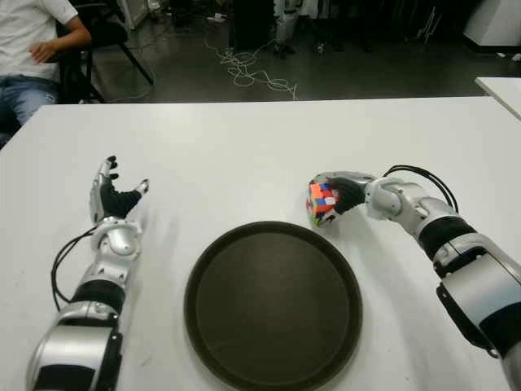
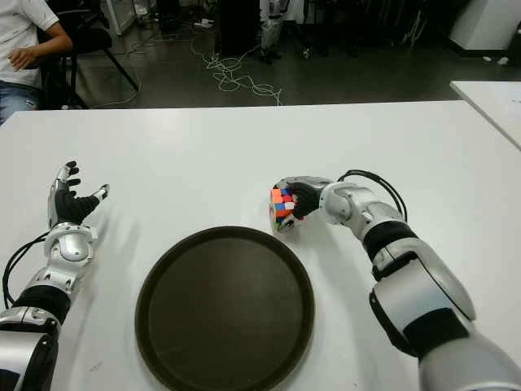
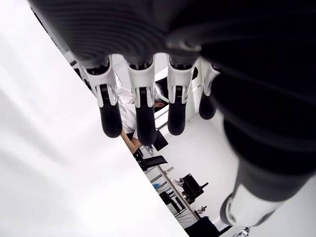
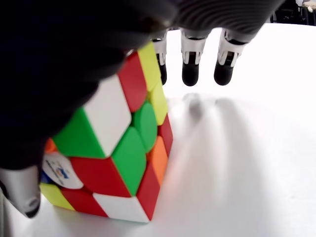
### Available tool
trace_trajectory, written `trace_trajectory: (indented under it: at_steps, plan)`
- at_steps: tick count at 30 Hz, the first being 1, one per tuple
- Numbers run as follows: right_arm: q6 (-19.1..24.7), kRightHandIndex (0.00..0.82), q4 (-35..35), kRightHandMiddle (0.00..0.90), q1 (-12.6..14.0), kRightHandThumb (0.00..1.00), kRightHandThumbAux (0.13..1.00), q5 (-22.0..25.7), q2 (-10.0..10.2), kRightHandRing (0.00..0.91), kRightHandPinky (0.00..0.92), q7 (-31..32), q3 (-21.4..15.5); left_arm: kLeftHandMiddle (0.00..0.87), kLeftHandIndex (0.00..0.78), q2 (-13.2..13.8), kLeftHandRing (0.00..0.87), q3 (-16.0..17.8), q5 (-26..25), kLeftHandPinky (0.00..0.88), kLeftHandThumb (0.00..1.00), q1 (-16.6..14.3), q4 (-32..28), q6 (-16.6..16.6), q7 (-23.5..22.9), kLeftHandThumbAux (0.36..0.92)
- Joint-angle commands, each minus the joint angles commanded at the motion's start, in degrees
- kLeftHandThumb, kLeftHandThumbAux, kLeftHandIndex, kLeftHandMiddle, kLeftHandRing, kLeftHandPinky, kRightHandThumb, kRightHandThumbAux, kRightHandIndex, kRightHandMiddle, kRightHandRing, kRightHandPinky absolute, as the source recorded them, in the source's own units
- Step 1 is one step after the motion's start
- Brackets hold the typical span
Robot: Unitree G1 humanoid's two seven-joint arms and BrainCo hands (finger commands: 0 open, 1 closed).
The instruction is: Pick up the Rubik's Cube and put it in the plate
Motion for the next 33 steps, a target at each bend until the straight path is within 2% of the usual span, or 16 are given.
trace_trajectory:
  at_steps: [7, 11, 15, 18, 21, 24, 30, 33]
  plan:
    - [0.09, 0.054, 1.74, 0.090, -0.52, 0.000, 0.618, -0.64, 0.18, 0.083, 0.052, -1.28, 0.57, 0.179, 0.115, 0.08, 0.188, -0.16, 0.17, 0.217, 0.274, 0.07, -0.09, -0.29, 0.00, 0.765]
    - [-2.36, 0.058, 0.37, 0.085, -0.34, 0.000, 0.642, 0.35, -0.59, 0.071, 0.046, -2.40, -0.17, 0.185, 0.116, 0.10, 0.194, -0.12, 0.12, 0.223, 0.287, 0.19, -0.19, -0.81, -0.01, 0.770]
    - [-5.05, 0.094, -0.06, 0.098, 1.18, 0.000, 0.685, 0.36, -1.16, 0.090, 0.092, -9.42, -0.85, 0.181, 0.113, 0.12, 0.189, -0.07, 0.03, 0.218, 0.288, 0.22, -0.02, -1.24, -0.13, 0.773]
    - [-5.07, 0.264, -0.19, 0.250, 1.38, 0.001, 0.781, -0.56, -1.30, 0.273, 0.299, -13.99, -0.57, 0.184, 0.111, 0.10, 0.195, 0.00, -0.10, 0.234, 0.290, 0.23, 0.06, -1.43, -0.34, 0.779]
    - [-4.80, 0.349, -0.04, 0.359, 1.43, 0.023, 0.807, -0.50, -1.12, 0.403, 0.418, -16.37, -0.68, 0.187, 0.109, 0.02, 0.203, 0.25, -0.48, 0.246, 0.292, 0.19, 0.15, -1.47, -0.75, 0.780]
    - [-4.55, 0.443, 0.11, 0.522, 1.48, 0.083, 0.819, -0.25, -0.93, 0.562, 0.576, -17.81, -0.83, 0.189, 0.107, 0.04, 0.205, 0.42, -0.77, 0.243, 0.284, 0.05, 0.46, -1.35, -1.16, 0.777]
    - [-3.99, 0.524, 0.18, 0.676, 1.52, 0.160, 0.819, 0.17, -0.67, 0.701, 0.706, -19.73, -1.22, 0.188, 0.117, 0.20, 0.202, 0.14, -0.41, 0.248, 0.278, 0.06, 0.43, -1.52, -1.04, 0.770]
    - [-3.93, 0.557, 0.26, 0.720, 1.57, 0.174, 0.827, 0.55, -0.47, 0.741, 0.739, -20.19, -1.60, 0.185, 0.118, 0.21, 0.199, 0.09, -0.31, 0.243, 0.294, 0.18, 0.31, -1.70, -0.95, 0.768]
